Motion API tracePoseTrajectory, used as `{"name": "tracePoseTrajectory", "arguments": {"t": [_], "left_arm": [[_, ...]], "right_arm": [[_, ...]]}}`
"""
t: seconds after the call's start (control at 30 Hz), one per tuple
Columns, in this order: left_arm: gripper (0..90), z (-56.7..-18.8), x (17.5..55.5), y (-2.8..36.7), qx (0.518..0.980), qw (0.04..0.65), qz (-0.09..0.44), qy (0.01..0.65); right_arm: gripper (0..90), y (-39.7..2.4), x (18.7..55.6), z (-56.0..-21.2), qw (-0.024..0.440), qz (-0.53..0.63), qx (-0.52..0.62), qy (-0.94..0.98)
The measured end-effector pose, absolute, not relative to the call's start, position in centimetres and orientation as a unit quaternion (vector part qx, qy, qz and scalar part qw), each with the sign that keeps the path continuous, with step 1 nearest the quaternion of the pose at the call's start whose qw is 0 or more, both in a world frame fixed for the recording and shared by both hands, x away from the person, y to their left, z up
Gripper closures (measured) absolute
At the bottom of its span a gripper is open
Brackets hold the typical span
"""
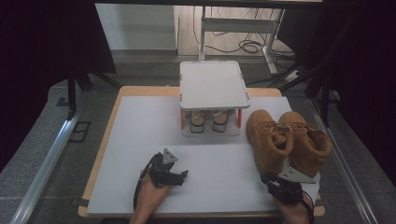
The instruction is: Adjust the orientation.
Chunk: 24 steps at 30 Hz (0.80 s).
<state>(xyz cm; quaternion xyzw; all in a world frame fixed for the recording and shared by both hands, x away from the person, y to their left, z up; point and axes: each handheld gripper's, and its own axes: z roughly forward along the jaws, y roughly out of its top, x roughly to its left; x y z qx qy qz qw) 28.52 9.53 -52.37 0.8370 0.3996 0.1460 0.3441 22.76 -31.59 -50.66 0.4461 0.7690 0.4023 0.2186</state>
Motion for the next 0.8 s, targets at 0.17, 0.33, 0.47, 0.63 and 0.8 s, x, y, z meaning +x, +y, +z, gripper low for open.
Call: {"name": "tracePoseTrajectory", "arguments": {"t": [0.17,0.33,0.47,0.63,0.8], "left_arm": [[13.0,-52.4,28.5,9.5,0.837,0.344,0.146,0.4],[12.9,-52.4,28.5,9.5,0.837,0.344,0.146,0.4],[12.9,-52.4,28.5,9.5,0.837,0.344,0.146,0.399],[12.9,-52.4,28.5,9.5,0.837,0.344,0.146,0.399],[12.9,-52.4,28.5,9.5,0.837,0.344,0.146,0.399]], "right_arm": [[58.7,-32.3,22.2,-50.3,0.213,0.42,0.452,0.757],[44.5,-33.0,22.0,-50.1,0.193,0.441,0.459,0.747],[30.3,-33.3,21.8,-49.9,0.206,0.453,0.462,0.734],[20.9,-33.2,21.4,-49.6,0.243,0.466,0.442,0.727],[13.2,-33.2,21.3,-49.2,0.269,0.477,0.436,0.715]]}}
